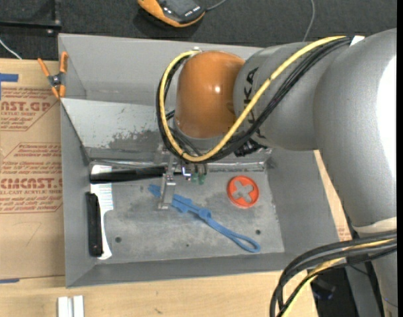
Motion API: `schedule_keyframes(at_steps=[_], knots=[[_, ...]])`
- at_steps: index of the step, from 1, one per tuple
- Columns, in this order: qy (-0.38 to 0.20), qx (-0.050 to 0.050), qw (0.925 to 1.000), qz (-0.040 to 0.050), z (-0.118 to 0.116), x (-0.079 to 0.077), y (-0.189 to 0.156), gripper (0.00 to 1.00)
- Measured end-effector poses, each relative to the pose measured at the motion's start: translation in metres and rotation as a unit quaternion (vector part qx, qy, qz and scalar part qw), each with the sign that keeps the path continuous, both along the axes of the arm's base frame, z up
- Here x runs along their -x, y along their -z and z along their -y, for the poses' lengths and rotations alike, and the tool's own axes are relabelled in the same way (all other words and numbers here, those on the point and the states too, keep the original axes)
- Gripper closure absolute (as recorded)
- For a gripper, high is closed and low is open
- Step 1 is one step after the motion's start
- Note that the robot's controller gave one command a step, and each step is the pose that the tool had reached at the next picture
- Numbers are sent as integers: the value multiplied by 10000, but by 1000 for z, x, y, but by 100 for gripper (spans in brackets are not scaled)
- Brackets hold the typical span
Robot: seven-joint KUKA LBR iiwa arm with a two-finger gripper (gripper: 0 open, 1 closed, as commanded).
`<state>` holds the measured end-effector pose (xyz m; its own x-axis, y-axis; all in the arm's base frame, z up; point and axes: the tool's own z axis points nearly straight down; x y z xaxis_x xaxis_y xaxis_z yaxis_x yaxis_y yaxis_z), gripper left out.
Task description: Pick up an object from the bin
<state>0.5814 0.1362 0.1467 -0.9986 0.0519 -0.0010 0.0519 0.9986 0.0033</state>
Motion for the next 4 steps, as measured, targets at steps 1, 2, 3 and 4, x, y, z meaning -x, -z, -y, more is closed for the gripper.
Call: schedule_keyframes(at_steps=[1,2,3,4], knots=[[552,7,9985,-23,49,20,29,0],[1064,-12,9943,3,22,-5,79,0],[1289,-2,9916,-30,41,48,77,100],[1289,-2,9916,-30,41,48,77,100]])
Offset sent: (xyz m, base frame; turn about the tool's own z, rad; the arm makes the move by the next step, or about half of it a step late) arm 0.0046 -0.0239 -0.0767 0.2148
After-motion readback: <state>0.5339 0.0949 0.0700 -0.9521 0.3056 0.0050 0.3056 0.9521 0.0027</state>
